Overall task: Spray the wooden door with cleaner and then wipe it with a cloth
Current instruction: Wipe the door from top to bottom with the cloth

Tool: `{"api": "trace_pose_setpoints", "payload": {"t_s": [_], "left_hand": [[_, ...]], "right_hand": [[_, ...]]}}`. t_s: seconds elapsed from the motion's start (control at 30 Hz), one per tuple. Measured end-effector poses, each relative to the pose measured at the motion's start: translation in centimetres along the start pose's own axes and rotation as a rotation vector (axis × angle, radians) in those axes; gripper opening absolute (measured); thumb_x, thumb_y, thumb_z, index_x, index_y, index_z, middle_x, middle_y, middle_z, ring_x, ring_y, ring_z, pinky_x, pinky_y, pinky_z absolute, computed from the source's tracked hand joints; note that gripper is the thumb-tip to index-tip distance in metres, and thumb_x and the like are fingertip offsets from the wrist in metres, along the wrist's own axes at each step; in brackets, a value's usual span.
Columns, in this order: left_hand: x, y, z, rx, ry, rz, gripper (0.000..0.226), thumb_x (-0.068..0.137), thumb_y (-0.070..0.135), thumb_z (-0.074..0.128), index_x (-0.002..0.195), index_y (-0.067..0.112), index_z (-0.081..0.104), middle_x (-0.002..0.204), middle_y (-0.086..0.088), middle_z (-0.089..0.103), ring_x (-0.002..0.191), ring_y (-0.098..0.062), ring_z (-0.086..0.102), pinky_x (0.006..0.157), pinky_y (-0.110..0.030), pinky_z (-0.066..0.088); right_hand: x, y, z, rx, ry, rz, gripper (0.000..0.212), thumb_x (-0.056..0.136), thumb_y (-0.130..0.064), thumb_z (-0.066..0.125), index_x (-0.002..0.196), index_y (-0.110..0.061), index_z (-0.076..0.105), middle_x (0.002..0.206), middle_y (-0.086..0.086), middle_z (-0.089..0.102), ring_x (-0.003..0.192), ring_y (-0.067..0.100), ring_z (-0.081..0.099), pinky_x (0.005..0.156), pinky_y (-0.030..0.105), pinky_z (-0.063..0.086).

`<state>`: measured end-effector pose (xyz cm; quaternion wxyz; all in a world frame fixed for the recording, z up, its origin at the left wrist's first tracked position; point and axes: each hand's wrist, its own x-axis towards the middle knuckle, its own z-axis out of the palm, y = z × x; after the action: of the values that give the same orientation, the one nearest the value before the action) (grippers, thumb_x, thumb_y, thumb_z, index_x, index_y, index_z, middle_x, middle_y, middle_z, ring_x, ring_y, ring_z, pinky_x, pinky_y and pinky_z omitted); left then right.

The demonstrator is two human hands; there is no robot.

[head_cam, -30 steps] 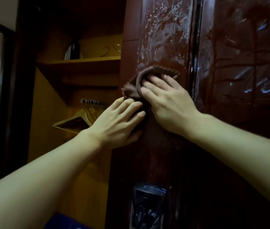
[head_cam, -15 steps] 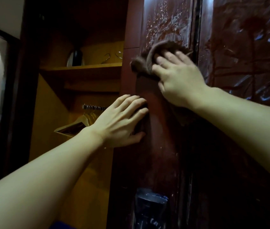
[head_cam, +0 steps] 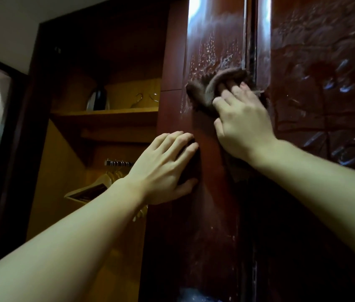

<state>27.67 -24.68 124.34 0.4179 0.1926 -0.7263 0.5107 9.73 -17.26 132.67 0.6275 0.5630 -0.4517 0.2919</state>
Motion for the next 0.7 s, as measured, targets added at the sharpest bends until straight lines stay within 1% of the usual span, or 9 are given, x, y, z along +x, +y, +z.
{"api": "trace_pose_setpoints", "payload": {"t_s": [0.07,0.13,0.2,0.23,0.33,0.43,0.53,0.6,0.7], "left_hand": [[0.0,-0.3,0.0,0.017,0.025,0.036,0.064,0.083,0.05,0.055,0.125,0.002,0.055,0.127,-0.022,0.054,0.117,-0.04,0.051,0.099,-0.048,0.042],[-0.3,-0.9,0.0,0.045,0.039,0.097,0.058,0.083,0.048,0.057,0.118,0.002,0.054,0.116,-0.021,0.055,0.106,-0.038,0.051,0.092,-0.047,0.042],[-0.6,-1.7,0.0,0.076,0.027,0.119,0.057,0.082,0.048,0.057,0.117,0.003,0.053,0.114,-0.02,0.055,0.103,-0.037,0.05,0.087,-0.046,0.041],[-0.7,-2.1,0.1,0.089,0.013,0.112,0.059,0.082,0.049,0.057,0.118,0.003,0.053,0.116,-0.021,0.055,0.105,-0.037,0.051,0.087,-0.046,0.042],[-0.1,-2.6,0.1,0.081,-0.041,0.086,0.067,0.082,0.052,0.055,0.126,0.002,0.054,0.128,-0.022,0.053,0.118,-0.04,0.051,0.099,-0.049,0.042],[1.1,-2.6,-0.2,0.07,-0.054,0.06,0.073,0.083,0.055,0.051,0.132,0.002,0.052,0.135,-0.022,0.051,0.125,-0.039,0.048,0.106,-0.048,0.038],[1.8,-2.8,-0.6,0.08,-0.022,0.039,0.072,0.083,0.058,0.05,0.126,0.0,0.053,0.127,-0.023,0.053,0.115,-0.039,0.051,0.105,-0.047,0.038],[2.0,-3.0,-0.6,0.079,-0.008,0.049,0.068,0.083,0.058,0.051,0.119,0.001,0.053,0.117,-0.021,0.054,0.106,-0.037,0.051,0.102,-0.046,0.039],[2.4,-3.2,-0.5,0.064,-0.015,0.034,0.071,0.08,0.059,0.052,0.123,0.002,0.054,0.124,-0.021,0.053,0.112,-0.037,0.052,0.102,-0.044,0.037]], "right_hand": [[-1.6,-1.2,0.3,0.074,0.029,-0.134,0.031,0.079,-0.025,0.044,0.094,-0.007,0.064,0.104,0.017,0.065,0.107,0.039,0.058,0.106,0.047,0.037],[-3.5,-2.5,0.6,0.114,0.006,-0.305,0.034,0.084,-0.025,0.045,0.102,-0.008,0.068,0.116,0.013,0.067,0.116,0.035,0.058,0.105,0.043,0.036],[-2.5,-2.5,1.2,0.094,-0.029,-0.355,0.039,0.086,-0.028,0.041,0.109,-0.011,0.069,0.125,0.009,0.065,0.123,0.03,0.057,0.107,0.042,0.038],[-1.3,-2.3,1.5,0.061,-0.032,-0.346,0.042,0.087,-0.03,0.039,0.11,-0.012,0.069,0.127,0.009,0.065,0.123,0.03,0.056,0.106,0.043,0.039],[2.5,-1.9,2.2,0.006,-0.042,-0.227,0.05,0.087,-0.035,0.033,0.115,-0.012,0.067,0.132,0.013,0.061,0.127,0.032,0.053,0.108,0.047,0.037],[2.5,-1.8,1.9,0.01,-0.015,-0.097,0.049,0.085,-0.033,0.034,0.112,-0.008,0.066,0.129,0.016,0.061,0.126,0.035,0.052,0.11,0.048,0.034],[-0.7,-1.7,0.8,0.078,0.058,-0.143,0.038,0.082,-0.028,0.04,0.1,-0.009,0.068,0.119,0.012,0.066,0.12,0.033,0.057,0.106,0.043,0.037],[-2.1,-1.2,0.5,0.096,0.065,-0.206,0.036,0.08,-0.025,0.043,0.099,-0.009,0.069,0.119,0.011,0.068,0.119,0.031,0.059,0.104,0.042,0.04],[0.3,-0.1,0.9,0.013,0.018,-0.211,0.043,0.08,-0.029,0.04,0.104,-0.009,0.069,0.122,0.013,0.066,0.119,0.033,0.058,0.104,0.044,0.041]]}}
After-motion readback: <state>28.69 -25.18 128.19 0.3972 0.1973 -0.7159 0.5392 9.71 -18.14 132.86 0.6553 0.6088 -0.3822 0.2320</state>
